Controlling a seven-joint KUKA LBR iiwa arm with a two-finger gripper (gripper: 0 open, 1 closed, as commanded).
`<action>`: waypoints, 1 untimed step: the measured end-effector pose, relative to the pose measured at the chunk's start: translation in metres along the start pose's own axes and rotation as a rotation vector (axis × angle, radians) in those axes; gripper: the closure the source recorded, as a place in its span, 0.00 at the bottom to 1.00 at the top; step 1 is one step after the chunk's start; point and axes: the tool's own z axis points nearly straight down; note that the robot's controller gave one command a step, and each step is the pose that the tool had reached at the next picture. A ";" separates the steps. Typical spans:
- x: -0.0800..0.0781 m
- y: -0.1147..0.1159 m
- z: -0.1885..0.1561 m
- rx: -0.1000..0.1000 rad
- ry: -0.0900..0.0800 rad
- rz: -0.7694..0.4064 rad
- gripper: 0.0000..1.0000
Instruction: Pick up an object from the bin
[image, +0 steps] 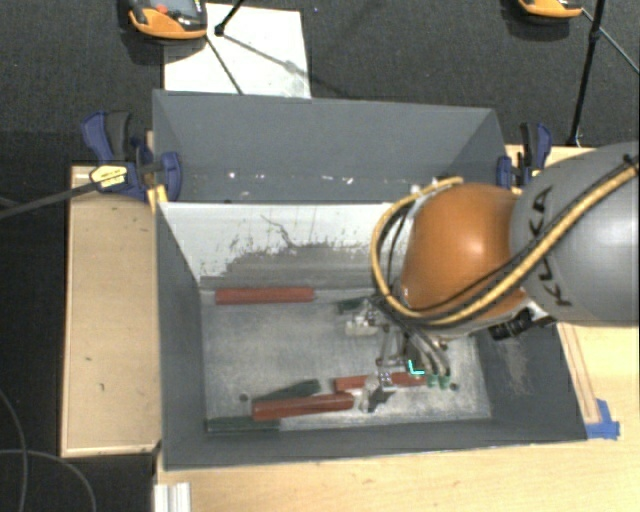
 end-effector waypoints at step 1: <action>-0.002 0.000 -0.003 -0.001 -0.008 0.004 0.00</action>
Offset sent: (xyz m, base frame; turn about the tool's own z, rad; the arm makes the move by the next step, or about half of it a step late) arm -0.0010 -0.0672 -0.1140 -0.2787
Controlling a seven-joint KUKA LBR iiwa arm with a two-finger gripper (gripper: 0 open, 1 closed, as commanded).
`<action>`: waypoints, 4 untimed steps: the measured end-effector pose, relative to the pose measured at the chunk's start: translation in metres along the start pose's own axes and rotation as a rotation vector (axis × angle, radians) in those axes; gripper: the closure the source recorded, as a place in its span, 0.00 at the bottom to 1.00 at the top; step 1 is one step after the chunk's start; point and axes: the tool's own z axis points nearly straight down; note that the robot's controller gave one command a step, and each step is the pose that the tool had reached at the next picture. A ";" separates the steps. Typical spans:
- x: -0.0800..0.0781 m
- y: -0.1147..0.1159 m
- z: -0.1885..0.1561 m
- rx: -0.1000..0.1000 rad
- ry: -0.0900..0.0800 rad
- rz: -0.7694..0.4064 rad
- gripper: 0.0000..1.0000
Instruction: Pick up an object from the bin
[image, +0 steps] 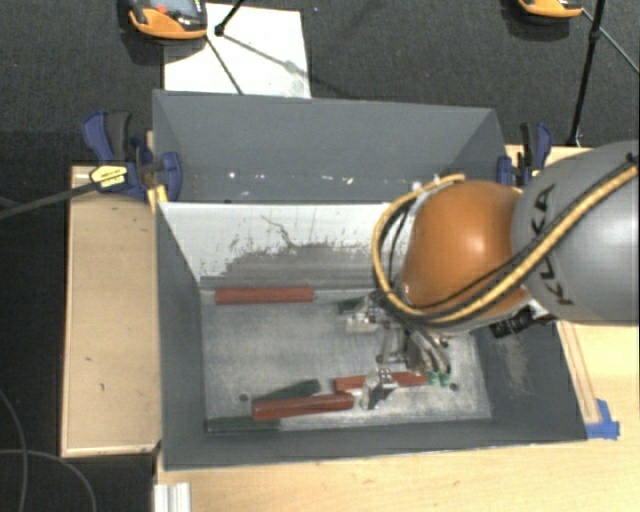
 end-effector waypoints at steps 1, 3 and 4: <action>0.000 -0.028 0.049 0.000 -0.003 -0.121 0.00; -0.018 0.019 0.115 0.001 -0.008 -0.241 0.00; -0.016 0.038 0.116 -0.004 -0.004 -0.149 0.00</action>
Offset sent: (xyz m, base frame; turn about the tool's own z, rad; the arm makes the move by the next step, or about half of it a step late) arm 0.0140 -0.0641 -0.1173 -0.1354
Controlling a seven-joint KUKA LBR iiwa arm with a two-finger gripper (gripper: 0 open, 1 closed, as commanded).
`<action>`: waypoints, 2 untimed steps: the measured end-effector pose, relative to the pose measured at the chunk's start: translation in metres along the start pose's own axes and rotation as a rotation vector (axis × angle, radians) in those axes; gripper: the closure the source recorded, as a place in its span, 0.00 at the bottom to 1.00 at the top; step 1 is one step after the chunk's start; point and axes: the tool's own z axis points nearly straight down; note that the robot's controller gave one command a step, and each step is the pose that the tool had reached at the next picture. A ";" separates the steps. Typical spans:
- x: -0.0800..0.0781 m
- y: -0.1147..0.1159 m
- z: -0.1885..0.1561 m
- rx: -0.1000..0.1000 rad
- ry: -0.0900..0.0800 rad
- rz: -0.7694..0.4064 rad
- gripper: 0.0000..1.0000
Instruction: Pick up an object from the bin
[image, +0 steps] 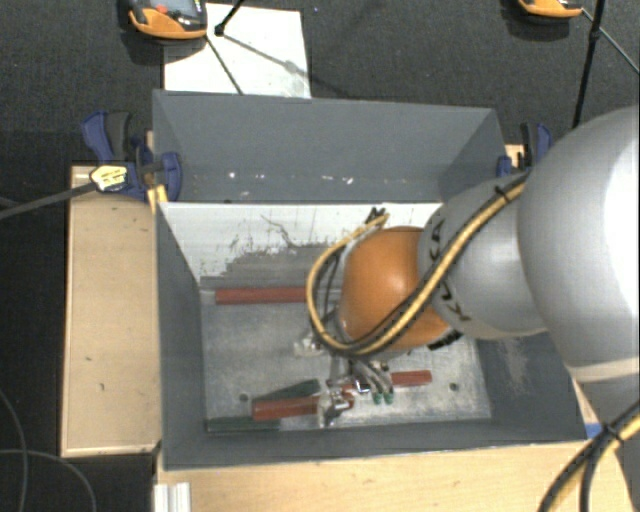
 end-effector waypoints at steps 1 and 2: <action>0.003 -0.083 -0.003 0.002 -0.009 -0.310 1.00; 0.003 -0.083 -0.003 0.003 -0.009 -0.310 1.00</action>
Offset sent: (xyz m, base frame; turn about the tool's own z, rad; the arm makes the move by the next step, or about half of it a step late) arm 0.0000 0.0000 0.0000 0.0000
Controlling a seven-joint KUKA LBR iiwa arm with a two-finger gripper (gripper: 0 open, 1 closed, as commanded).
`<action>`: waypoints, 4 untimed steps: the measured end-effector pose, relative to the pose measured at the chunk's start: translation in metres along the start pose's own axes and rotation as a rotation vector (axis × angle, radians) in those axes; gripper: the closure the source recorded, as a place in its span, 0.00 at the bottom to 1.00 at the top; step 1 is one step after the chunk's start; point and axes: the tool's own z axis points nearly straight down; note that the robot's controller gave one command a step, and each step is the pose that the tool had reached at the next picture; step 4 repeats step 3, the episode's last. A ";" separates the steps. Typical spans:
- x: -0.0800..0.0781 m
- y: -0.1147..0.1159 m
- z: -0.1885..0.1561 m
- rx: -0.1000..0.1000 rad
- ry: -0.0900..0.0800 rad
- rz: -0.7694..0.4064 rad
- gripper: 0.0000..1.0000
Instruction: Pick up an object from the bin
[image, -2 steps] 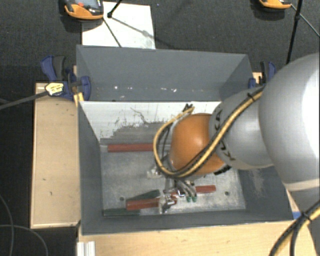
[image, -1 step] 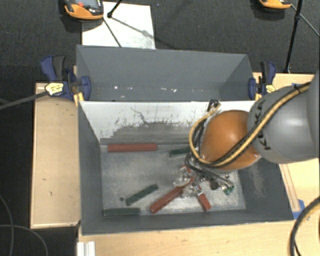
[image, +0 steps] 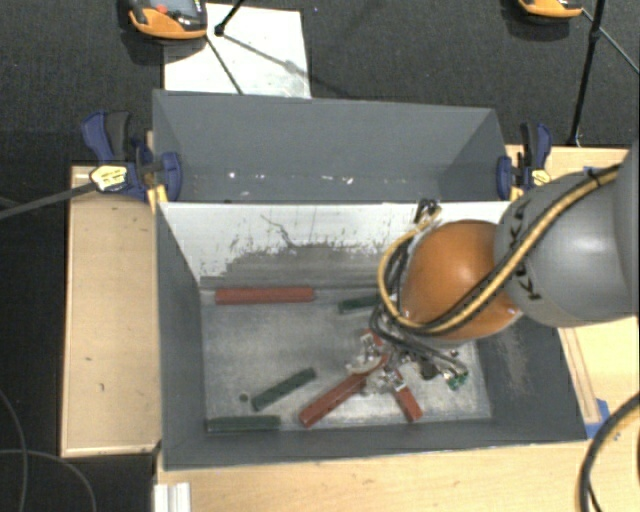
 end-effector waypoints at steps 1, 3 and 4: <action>0.001 0.001 -0.004 -0.002 0.007 0.001 1.00; 0.002 0.000 -0.039 -0.002 0.013 0.003 1.00; 0.002 0.000 -0.039 -0.002 0.013 0.003 1.00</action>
Offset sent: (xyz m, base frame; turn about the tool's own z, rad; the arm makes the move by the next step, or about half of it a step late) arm 0.0000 0.0000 0.0290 0.0000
